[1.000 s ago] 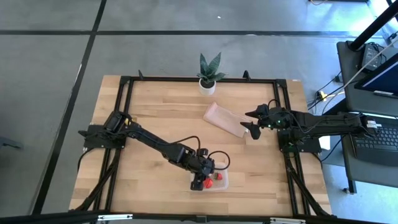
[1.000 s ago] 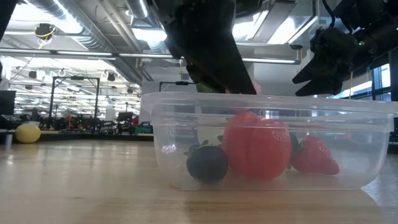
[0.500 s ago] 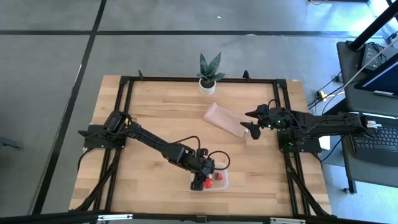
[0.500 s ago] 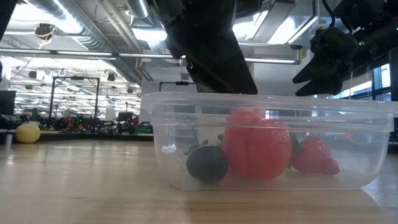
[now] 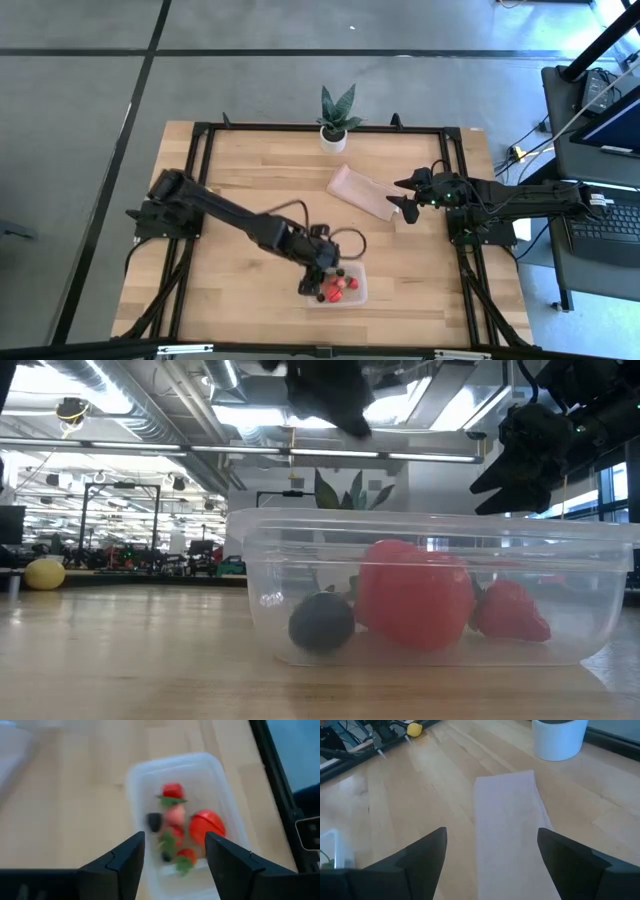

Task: Pick and placing Produce into tupperware
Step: Put the yellow lemon in the bin

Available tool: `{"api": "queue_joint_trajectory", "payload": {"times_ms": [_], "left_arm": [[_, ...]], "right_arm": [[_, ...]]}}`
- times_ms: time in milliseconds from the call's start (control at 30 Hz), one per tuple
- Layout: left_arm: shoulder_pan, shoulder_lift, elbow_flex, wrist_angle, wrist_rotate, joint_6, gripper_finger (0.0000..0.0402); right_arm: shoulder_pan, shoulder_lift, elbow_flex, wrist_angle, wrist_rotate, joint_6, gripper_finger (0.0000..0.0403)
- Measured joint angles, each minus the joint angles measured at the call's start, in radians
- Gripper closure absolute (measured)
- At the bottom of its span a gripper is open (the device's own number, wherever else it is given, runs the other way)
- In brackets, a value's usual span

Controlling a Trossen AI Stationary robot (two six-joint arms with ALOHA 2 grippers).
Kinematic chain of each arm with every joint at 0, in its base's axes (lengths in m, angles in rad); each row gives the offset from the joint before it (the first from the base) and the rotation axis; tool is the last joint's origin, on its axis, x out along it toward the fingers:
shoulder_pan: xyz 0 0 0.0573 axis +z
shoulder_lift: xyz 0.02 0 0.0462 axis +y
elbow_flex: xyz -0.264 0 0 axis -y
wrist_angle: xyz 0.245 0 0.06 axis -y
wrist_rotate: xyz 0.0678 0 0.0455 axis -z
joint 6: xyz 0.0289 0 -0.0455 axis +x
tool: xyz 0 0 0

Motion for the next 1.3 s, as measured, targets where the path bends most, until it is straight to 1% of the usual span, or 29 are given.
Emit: {"api": "queue_joint_trajectory", "payload": {"times_ms": [133, 400, 467, 600, 667, 733, 967, 1033, 1167, 1300], "left_arm": [[0.032, -0.102, 0.032, -0.125, -0.078, 0.013, 0.0208], [0.105, -0.297, 0.037, -0.178, -0.299, 0.075, 0.0207], [0.134, -0.333, 0.037, -0.185, -0.329, 0.075, 0.0205], [0.185, -0.382, 0.037, -0.252, -0.378, 0.07, 0.0197], [0.202, -0.395, 0.037, -0.325, -0.41, 0.065, 0.0185], [0.223, -0.396, 0.037, -0.371, -0.444, 0.03, 0.0164], [0.301, -0.375, 0.036, -0.603, -0.491, -0.199, 0.0058], [0.323, -0.379, 0.036, -0.666, -0.497, -0.243, 0.0035], [0.342, -0.378, 0.036, -0.731, -0.496, -0.306, 0.001], [0.339, -0.379, 0.036, -0.731, -0.473, -0.404, 0.0009]], "right_arm": [[0.0, 0.0, 0.0, 0.005, 0.0, 0.003, 0.0091], [0.0, 0.0, 0.0, 0.048, 0.0, 0.029, 0.0091], [0.0, 0.001, 0.0, 0.069, 0.0, 0.029, 0.0091], [0.0, 0.0, 0.0, 0.107, 0.0, 0.024, 0.0091], [0.0, 0.0, 0.0, 0.122, 0.0, 0.022, 0.0091], [0.0, 0.0, 0.0, 0.123, 0.0, 0.015, 0.0091], [-0.001, 0.0, 0.0, 0.152, 0.002, -0.036, 0.0091], [-0.002, 0.0, 0.0, 0.169, 0.002, -0.039, 0.0091], [-0.002, 0.0, 0.0, 0.192, 0.002, -0.061, 0.0091], [-0.002, 0.0, 0.0, 0.192, 0.002, -0.062, 0.0091]]}}
